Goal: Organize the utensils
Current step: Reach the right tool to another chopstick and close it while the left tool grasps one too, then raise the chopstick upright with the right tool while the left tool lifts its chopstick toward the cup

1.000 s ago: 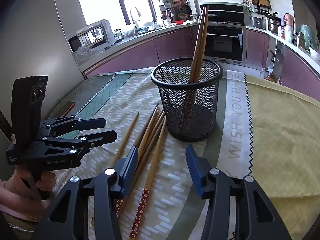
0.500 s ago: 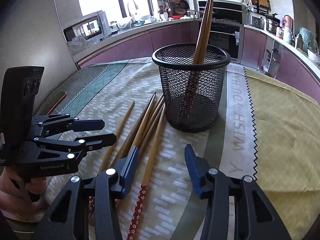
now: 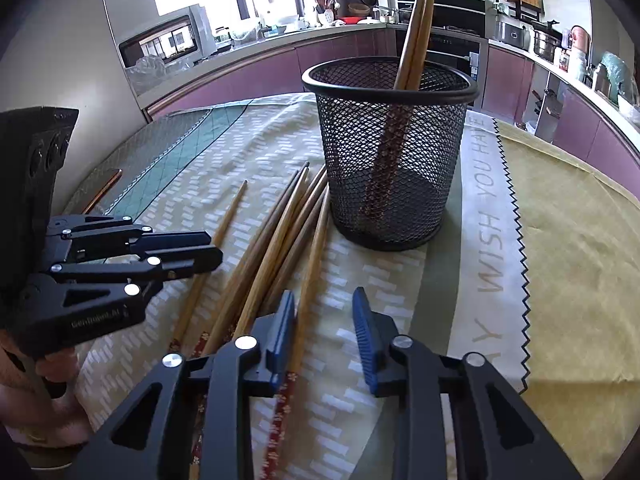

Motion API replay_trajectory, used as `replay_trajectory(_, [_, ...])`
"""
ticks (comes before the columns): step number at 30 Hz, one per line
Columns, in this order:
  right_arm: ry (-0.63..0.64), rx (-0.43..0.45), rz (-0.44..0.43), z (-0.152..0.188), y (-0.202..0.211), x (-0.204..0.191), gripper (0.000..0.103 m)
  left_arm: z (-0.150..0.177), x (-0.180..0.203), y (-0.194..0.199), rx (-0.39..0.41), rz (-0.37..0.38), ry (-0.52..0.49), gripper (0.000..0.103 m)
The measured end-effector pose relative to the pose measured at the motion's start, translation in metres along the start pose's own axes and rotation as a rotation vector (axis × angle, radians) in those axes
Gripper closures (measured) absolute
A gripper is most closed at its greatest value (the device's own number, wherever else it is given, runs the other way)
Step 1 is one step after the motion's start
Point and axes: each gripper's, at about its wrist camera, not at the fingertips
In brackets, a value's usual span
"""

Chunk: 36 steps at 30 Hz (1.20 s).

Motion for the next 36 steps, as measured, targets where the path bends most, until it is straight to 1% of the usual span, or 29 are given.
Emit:
replay_trajectory(2, [-0.005, -0.003, -0.003, 0.0, 0.001, 0.002, 0.081, -0.001, -0.004, 0.001, -0.003, 0.006, 0.003, 0.09])
replay_trajectory(5, [-0.005, -0.01, 0.0, -0.001, 0.0, 0.002, 0.082, -0.002, -0.008, 0.002, -0.006, 0.013, 0.009, 0.091])
replay_trajectory(8, [0.009, -0.018, 0.014, -0.004, -0.004, -0.001, 0.081, -0.001, -0.01, 0.001, -0.002, -0.003, 0.011, 0.086])
replay_trajectory(12, [0.011, -0.019, 0.018, -0.008, -0.007, -0.001, 0.082, -0.001, -0.009, 0.0, 0.003, -0.012, 0.013, 0.085])
replay_trajectory(13, [0.008, -0.019, 0.017, -0.008, -0.007, -0.001, 0.084, 0.0, -0.009, 0.001, 0.003, -0.011, 0.015, 0.085])
replay_trajectory(14, [0.001, -0.017, 0.011, -0.008, -0.007, 0.0, 0.089, 0.0, -0.009, 0.0, 0.004, -0.012, 0.02, 0.087])
replay_trajectory(17, [-0.024, -0.009, -0.004, -0.007, -0.006, 0.003, 0.097, 0.0, -0.01, 0.001, 0.009, -0.01, 0.037, 0.091])
replay_trajectory(21, [-0.046, 0.007, -0.019, -0.005, -0.002, 0.005, 0.097, 0.0, -0.012, 0.002, 0.017, -0.002, 0.062, 0.095])
replay_trajectory(25, [-0.041, 0.039, -0.04, -0.004, 0.006, 0.005, 0.097, 0.0, -0.014, 0.007, 0.03, 0.009, 0.066, 0.095])
replay_trajectory(28, [-0.031, 0.052, -0.065, -0.005, 0.009, 0.003, 0.097, 0.001, -0.013, 0.014, 0.039, 0.036, 0.061, 0.096])
replay_trajectory(30, [-0.023, 0.051, -0.084, -0.005, 0.01, 0.002, 0.097, 0.002, -0.01, 0.017, 0.037, 0.061, 0.049, 0.096])
replay_trajectory(33, [0.0, 0.036, -0.094, -0.006, 0.006, -0.003, 0.097, 0.004, -0.005, 0.016, 0.03, 0.071, 0.025, 0.096])
replay_trajectory(36, [0.025, 0.013, -0.099, -0.007, 0.002, -0.008, 0.097, 0.006, -0.002, 0.009, 0.004, 0.069, 0.012, 0.096])
Point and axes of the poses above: each gripper's, at about its wrist camera, not at the fingertips, and y roughly against the way its jaws point, x to its right, z to its underside, and after that the axes turned 15 degrees about y, right-handed
